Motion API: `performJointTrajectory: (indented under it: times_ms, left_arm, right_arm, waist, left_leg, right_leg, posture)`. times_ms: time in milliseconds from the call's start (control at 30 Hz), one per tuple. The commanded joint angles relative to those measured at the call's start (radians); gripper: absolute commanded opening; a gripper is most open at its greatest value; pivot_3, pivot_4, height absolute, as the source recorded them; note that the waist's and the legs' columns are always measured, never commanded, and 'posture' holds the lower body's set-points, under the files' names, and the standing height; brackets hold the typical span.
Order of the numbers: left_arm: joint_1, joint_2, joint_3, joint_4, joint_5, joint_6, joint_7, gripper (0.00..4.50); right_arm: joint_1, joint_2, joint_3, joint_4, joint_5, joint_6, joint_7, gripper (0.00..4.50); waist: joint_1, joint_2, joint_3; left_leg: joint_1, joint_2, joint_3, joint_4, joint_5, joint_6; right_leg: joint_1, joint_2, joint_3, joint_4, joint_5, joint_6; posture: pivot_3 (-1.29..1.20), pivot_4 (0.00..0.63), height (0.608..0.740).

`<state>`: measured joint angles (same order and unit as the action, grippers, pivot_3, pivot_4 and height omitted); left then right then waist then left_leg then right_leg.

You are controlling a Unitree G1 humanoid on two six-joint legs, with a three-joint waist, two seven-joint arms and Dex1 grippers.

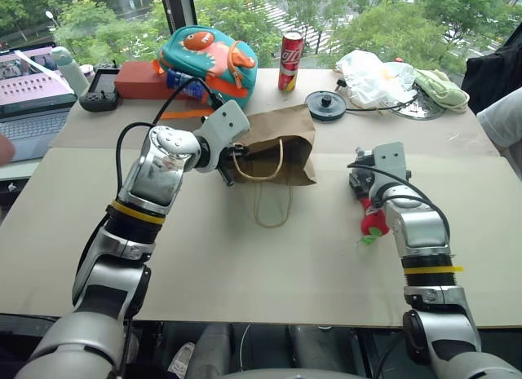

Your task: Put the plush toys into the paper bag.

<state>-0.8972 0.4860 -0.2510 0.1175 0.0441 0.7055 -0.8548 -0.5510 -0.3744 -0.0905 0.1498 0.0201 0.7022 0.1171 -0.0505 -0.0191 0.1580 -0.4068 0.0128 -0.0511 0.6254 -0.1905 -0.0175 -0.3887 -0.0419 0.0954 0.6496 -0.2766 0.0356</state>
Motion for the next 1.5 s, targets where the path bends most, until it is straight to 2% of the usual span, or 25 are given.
performJointTrajectory:
  times_ms: [33,200,500,633,800,933,1100,1400,1500]
  left_arm:
    - [-0.047,0.017,0.022,0.000,-0.015,-0.014,-0.007,0.00]
    - [-0.060,0.017,0.013,0.029,-0.005,-0.060,0.007,0.00]
    - [-0.036,-0.004,0.013,0.042,0.009,-0.116,0.062,0.00]
    - [-0.027,-0.010,0.010,0.030,0.009,-0.109,0.071,0.00]
    - [-0.039,-0.015,0.016,0.029,0.003,-0.101,0.073,0.00]
    - [-0.048,-0.009,0.011,0.028,0.012,-0.126,0.072,0.00]
    - [-0.063,0.010,-0.005,0.018,0.033,-0.201,0.060,0.00]
    - [-0.055,0.011,-0.012,-0.011,0.045,-0.237,0.050,0.00]
    - [-0.054,0.009,-0.023,-0.016,0.056,-0.248,0.049,0.00]
  right_arm:
    - [0.015,0.005,-0.025,-0.077,0.016,0.015,0.004,2.80]
    - [0.047,0.019,-0.042,-0.188,0.040,0.051,0.019,1.18]
    - [0.104,0.056,-0.112,-0.612,0.169,0.226,0.045,1.18]
    - [0.137,0.059,-0.174,-0.905,0.387,0.454,0.140,1.18]
    - [0.162,0.071,-0.192,-1.044,0.553,0.627,0.194,1.18]
    - [0.175,0.054,-0.061,-1.047,0.538,0.622,0.161,1.18]
    - [0.139,0.023,0.084,-0.942,0.426,0.530,0.083,1.18]
    - [0.072,0.039,0.206,-0.790,0.304,0.430,0.030,1.18]
    - [0.015,0.096,0.220,-0.732,0.298,0.453,0.011,1.18]
  waist:
    - [0.001,0.000,0.000]
    - [0.002,0.000,0.000]
    - [0.007,0.000,0.000]
    - [0.008,0.000,0.000]
    - [0.007,0.000,0.000]
    - [0.005,0.000,0.000]
    - [0.006,0.000,0.000]
    - [0.007,0.000,0.000]
    - [0.004,0.000,0.000]
  left_leg:
    - [0.000,0.000,0.000,0.000,0.000,0.000]
    - [-0.001,0.000,0.000,0.000,0.000,0.000]
    - [-0.003,0.000,-0.001,0.000,0.000,0.000]
    - [-0.003,0.000,-0.002,0.000,0.000,0.000]
    - [-0.003,0.000,-0.002,0.001,0.000,0.000]
    - [-0.002,0.000,-0.002,0.001,0.000,0.000]
    - [-0.002,0.000,-0.001,0.001,0.000,0.000]
    - [-0.003,0.000,-0.001,0.001,0.000,0.000]
    - [-0.003,0.000,-0.001,0.001,0.000,0.000]
  right_leg:
    - [0.000,0.000,0.000,0.000,0.000,0.000]
    - [0.000,0.000,0.000,0.000,0.000,0.000]
    - [-0.001,0.000,0.000,-0.001,0.000,0.000]
    - [-0.001,0.000,-0.001,0.000,0.000,0.000]
    - [-0.001,0.000,-0.002,-0.001,0.000,0.000]
    - [0.000,0.000,-0.001,-0.001,0.000,0.000]
    - [-0.001,0.000,-0.001,-0.001,0.000,0.000]
    - [-0.001,0.000,-0.001,-0.001,0.000,0.000]
    - [-0.001,0.000,-0.001,-0.001,0.000,0.000]
  posture:
    - [0.00,0.150,0.739]
    - [0.00,0.150,0.739]
    - [0.00,0.150,0.739]
    - [0.00,0.150,0.739]
    - [0.00,0.150,0.739]
    - [0.00,0.150,0.739]
    - [0.00,0.150,0.739]
    - [0.00,0.150,0.739]
    - [0.00,0.150,0.739]
